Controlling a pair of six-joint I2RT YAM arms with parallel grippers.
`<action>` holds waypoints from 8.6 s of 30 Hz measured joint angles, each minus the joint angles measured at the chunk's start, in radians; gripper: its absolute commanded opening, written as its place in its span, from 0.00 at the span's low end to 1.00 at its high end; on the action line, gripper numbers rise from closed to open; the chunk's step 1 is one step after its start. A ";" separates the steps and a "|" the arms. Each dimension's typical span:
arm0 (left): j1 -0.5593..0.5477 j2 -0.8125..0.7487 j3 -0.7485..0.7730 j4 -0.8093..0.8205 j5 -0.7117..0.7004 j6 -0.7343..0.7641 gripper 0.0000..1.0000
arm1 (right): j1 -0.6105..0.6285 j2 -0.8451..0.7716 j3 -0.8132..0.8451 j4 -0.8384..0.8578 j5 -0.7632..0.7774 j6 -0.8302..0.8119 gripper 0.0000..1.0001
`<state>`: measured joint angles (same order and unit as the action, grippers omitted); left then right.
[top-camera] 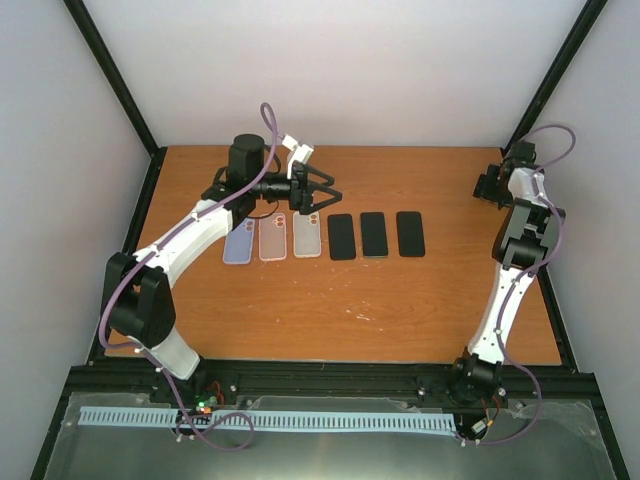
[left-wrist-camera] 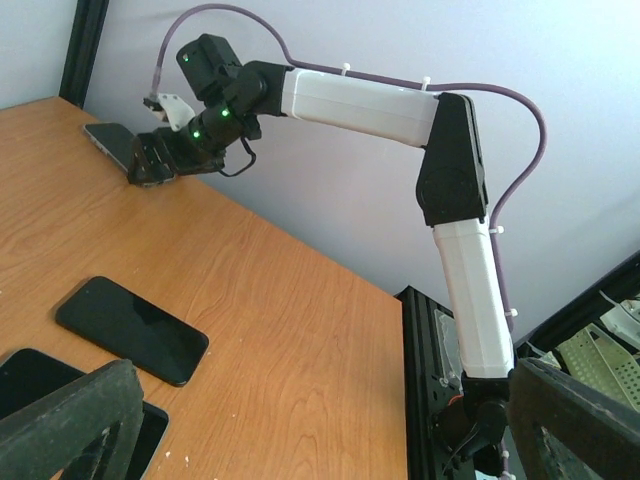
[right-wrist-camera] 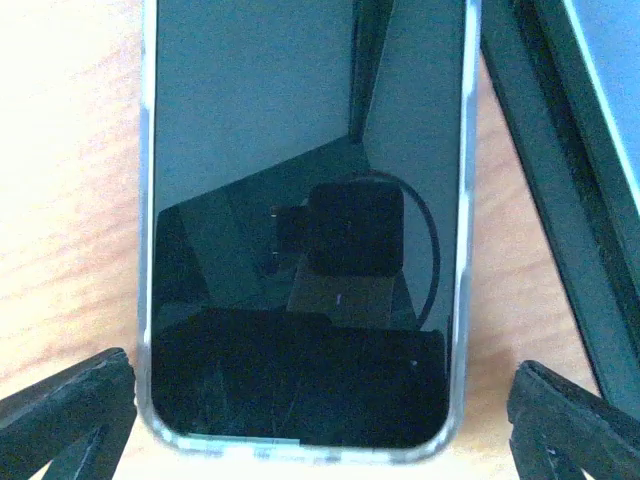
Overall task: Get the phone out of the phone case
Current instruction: Move the phone to the center of the board, then pick up the phone at the center of the board.
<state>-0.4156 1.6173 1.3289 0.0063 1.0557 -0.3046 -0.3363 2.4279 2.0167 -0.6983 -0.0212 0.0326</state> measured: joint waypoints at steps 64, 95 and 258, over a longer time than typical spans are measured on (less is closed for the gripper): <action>0.019 -0.018 0.003 0.001 0.011 -0.020 1.00 | 0.044 -0.439 -0.693 0.133 -0.046 -0.397 0.96; 0.049 -0.075 -0.057 0.023 -0.017 -0.027 1.00 | 0.049 -0.355 -0.554 0.047 -0.026 -0.303 0.69; -0.084 -0.076 -0.023 -0.401 0.159 0.490 0.56 | 0.818 -1.073 -0.616 -0.268 -0.743 -0.346 0.03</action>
<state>-0.4999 1.5414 1.3060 -0.3946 1.2148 0.1852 0.4812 1.3548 1.4006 -0.9661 -0.7643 -0.3130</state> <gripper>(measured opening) 0.520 0.121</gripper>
